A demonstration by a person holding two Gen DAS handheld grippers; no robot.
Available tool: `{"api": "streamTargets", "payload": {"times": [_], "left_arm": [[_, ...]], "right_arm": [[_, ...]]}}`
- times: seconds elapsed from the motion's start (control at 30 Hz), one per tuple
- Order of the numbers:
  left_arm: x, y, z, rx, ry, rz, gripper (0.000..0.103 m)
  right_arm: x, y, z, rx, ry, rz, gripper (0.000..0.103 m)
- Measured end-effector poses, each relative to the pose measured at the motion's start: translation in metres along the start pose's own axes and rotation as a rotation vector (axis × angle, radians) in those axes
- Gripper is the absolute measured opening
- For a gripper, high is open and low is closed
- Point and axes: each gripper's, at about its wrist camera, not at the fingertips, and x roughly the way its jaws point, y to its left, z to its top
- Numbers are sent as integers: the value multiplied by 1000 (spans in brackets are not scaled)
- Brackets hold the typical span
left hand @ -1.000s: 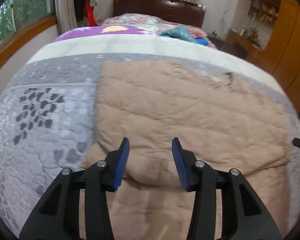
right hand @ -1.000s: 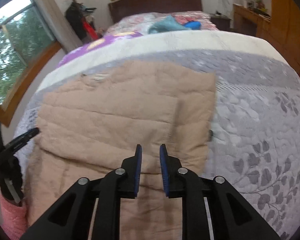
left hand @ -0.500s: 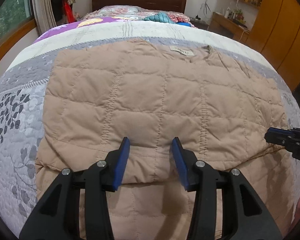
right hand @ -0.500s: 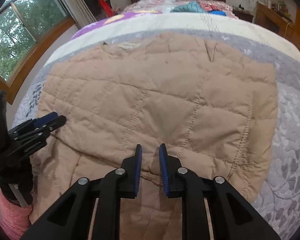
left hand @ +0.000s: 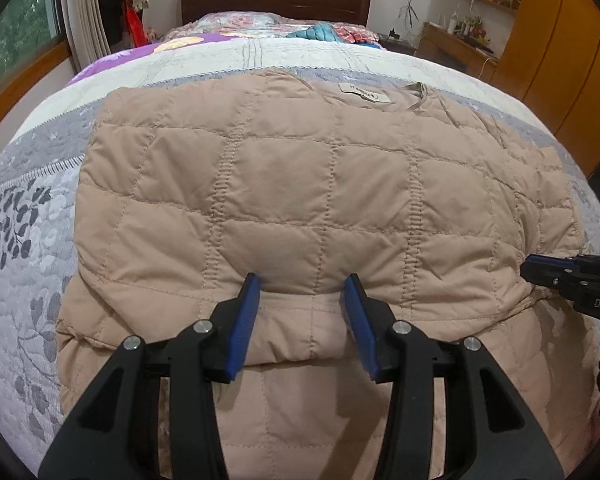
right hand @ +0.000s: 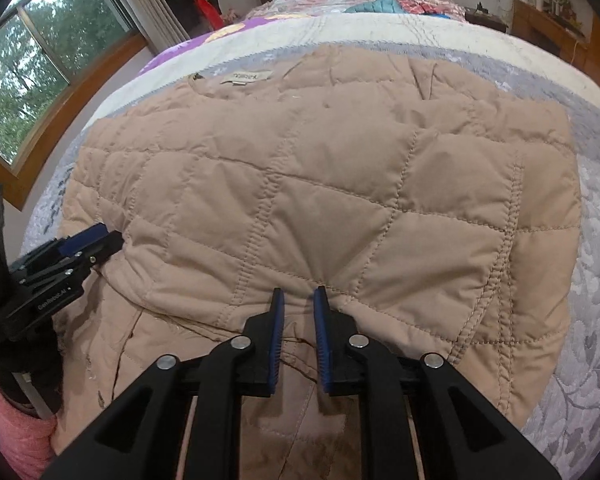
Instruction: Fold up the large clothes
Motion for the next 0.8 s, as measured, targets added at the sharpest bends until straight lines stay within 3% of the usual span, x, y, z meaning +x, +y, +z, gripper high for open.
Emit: {"api": "streamTargets", "payload": {"times": [0.1, 0.17, 0.3, 0.33, 0.43, 0.6, 0.8], "left_arm": [[-6, 1, 6, -17, 17, 1, 44], [-24, 6, 5, -42, 17, -33, 44], [-92, 32, -15, -61, -75, -117, 63], [-109, 41, -24, -60, -103, -113, 70], [-152, 74, -65, -65, -143, -63, 76], [-178, 119, -138, -111, -76, 14, 78], [-187, 149, -215, -215, -7, 9, 78]], "right_arm": [[-14, 3, -3, -6, -36, 25, 19], [-42, 3, -12, -7, -109, 106, 19], [-110, -4, -55, -54, -211, 141, 28], [-123, -9, -70, -64, -221, 139, 30], [-145, -23, -114, -63, -226, 115, 46], [-159, -53, -194, -9, -175, 54, 56], [-167, -71, -258, 74, -153, 123, 62]]}}
